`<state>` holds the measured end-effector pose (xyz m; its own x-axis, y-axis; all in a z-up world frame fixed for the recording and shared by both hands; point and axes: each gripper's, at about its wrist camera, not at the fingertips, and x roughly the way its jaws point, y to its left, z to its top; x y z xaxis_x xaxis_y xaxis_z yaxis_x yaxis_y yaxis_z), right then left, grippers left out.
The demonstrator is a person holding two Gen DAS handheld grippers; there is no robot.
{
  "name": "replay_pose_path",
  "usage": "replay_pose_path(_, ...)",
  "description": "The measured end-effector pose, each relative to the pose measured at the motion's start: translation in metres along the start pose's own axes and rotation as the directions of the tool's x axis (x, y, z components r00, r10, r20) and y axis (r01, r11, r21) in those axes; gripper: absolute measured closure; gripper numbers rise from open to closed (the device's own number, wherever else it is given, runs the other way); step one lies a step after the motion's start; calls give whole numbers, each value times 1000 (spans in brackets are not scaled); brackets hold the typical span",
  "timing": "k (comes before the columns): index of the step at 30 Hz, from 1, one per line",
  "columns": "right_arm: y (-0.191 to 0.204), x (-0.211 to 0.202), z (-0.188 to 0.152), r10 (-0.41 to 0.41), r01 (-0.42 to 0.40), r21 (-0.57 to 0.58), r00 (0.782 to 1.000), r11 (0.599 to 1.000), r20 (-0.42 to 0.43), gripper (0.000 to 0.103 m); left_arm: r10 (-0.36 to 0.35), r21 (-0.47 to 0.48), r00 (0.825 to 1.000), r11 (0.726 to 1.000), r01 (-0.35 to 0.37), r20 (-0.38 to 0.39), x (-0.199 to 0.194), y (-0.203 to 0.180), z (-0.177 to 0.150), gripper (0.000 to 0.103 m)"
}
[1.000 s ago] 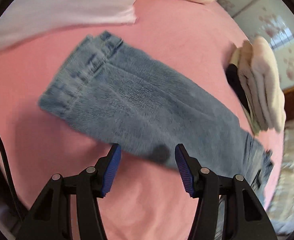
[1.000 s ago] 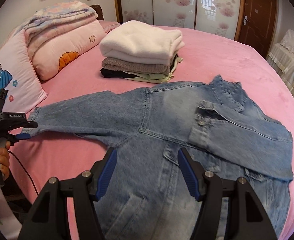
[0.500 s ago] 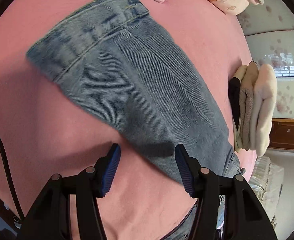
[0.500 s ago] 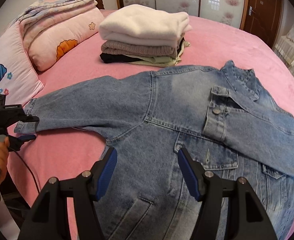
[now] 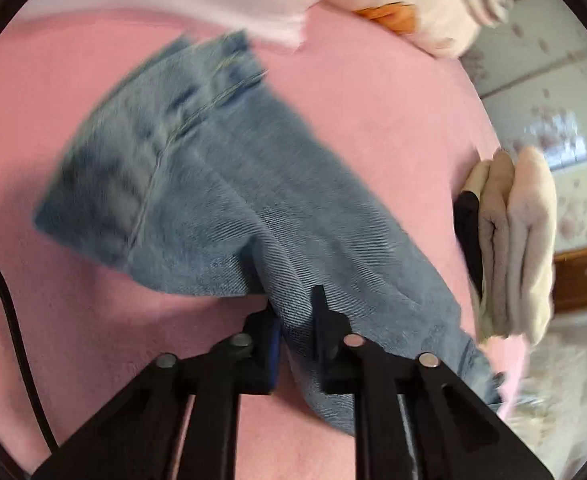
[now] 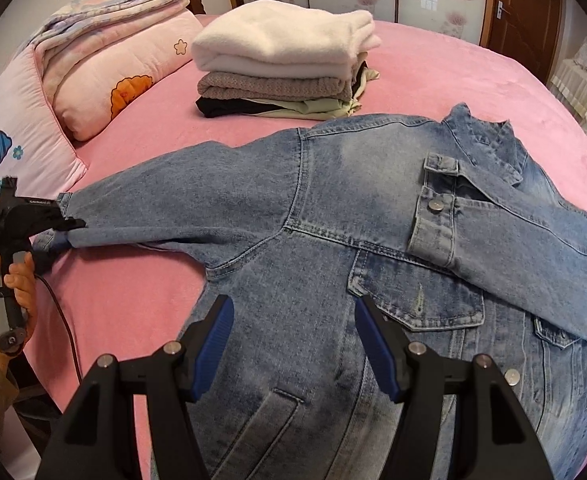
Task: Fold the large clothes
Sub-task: 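Fold the held sleeve across the jacket front with the left tool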
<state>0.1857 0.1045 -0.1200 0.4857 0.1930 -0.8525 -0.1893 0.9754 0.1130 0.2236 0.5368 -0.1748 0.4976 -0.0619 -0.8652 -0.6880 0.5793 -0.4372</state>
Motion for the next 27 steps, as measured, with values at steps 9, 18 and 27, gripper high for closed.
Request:
replay_pose_path(9, -32, -13, -9, -58, 57, 45, 998, 997, 35, 40, -43, 589, 993, 808, -28, 106, -49, -152, -100, 96)
replay_pose_path(18, -118, -28, -26, -146, 138, 221, 989, 966, 19, 40, -33, 802, 992, 584, 121, -126, -5, -218, -251, 82)
replay_pose_path(27, -169, -36, -43, -149, 141, 301, 989, 943, 4, 40, -30, 864, 993, 491, 114, -114, -21, -206, -298, 49)
